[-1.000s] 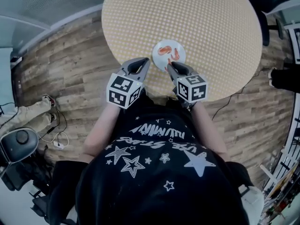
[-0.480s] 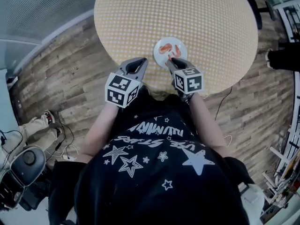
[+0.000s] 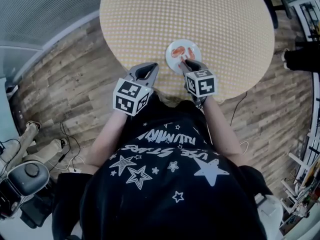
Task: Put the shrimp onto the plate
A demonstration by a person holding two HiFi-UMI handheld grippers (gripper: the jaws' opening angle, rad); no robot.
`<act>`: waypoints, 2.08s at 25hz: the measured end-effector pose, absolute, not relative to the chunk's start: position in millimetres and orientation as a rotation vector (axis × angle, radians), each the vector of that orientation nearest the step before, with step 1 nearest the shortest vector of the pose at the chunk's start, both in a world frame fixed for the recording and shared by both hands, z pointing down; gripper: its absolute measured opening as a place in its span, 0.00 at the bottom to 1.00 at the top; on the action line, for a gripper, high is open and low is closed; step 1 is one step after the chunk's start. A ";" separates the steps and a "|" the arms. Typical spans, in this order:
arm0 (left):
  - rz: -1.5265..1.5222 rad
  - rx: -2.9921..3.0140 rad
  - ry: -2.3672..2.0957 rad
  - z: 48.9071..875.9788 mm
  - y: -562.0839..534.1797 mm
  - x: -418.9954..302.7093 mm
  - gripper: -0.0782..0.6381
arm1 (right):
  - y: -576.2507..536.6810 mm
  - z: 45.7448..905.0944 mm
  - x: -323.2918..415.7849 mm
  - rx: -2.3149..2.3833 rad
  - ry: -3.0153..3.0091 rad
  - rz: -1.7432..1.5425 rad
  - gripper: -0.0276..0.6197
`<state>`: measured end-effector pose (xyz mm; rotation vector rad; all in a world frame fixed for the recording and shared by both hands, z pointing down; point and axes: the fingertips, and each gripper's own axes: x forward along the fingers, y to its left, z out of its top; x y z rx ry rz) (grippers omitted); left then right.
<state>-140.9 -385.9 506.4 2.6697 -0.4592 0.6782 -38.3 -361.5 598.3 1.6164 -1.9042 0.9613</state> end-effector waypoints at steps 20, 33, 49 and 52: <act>0.672 2.680 -0.419 503.7 -370.6 -131.1 0.12 | -333.3 548.3 -8.1 1.834 -1.919 0.935 0.13; 0.627 2.613 -0.605 503.3 -356.4 -97.8 0.12 | -322.4 525.9 40.4 1.748 -2.063 0.863 0.13; 0.594 2.587 -0.838 488.0 -266.3 0.2 0.12 | -235.4 502.1 142.9 1.624 -2.307 0.845 0.13; 0.570 2.575 -0.886 484.2 -250.1 15.1 0.12 | -216.4 499.3 165.1 1.608 -2.320 0.832 0.13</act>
